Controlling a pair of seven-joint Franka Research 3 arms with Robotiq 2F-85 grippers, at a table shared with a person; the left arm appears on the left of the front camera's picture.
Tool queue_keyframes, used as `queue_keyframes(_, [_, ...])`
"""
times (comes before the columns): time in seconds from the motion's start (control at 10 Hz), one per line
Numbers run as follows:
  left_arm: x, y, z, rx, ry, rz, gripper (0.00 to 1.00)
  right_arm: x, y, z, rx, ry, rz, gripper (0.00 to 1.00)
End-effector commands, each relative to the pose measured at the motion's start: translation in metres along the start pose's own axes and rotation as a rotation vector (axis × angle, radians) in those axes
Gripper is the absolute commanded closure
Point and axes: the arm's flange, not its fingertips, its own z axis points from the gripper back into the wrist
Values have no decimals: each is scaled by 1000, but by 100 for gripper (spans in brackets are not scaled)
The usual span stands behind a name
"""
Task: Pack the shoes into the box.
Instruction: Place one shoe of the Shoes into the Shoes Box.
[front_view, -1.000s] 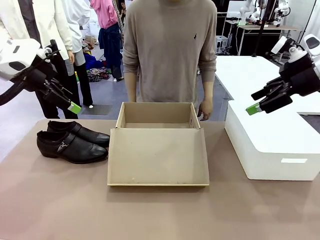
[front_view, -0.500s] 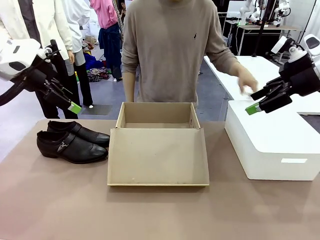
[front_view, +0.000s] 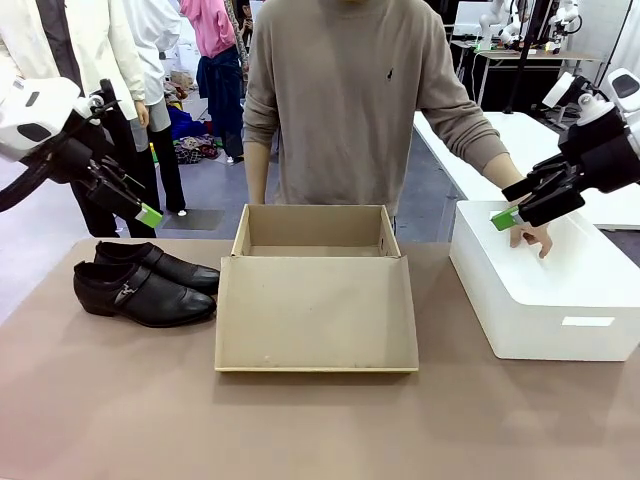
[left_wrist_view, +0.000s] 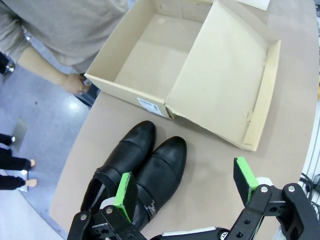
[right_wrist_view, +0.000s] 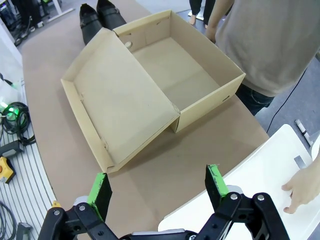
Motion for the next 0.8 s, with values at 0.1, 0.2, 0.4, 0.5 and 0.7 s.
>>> queue_keyframes(0.1, [-3, 2, -2, -6, -18, -15, 0, 0, -6, -1, 11, -22, 29, 0])
queue_keyframes(0.2, [-3, 2, -2, -6, -18, -15, 0, 0, -6, -1, 11, -22, 29, 0])
queue_keyframes(0.4, [-3, 2, -2, -6, -18, -15, 0, 0, -6, -1, 11, -22, 29, 0])
queue_keyframes(0.5, [-3, 2, -2, -6, -18, -15, 0, 0, -6, -1, 11, -22, 29, 0])
queue_keyframes(0.7, [-3, 2, -2, -6, -18, -15, 0, 0, -6, -1, 11, -22, 29, 0])
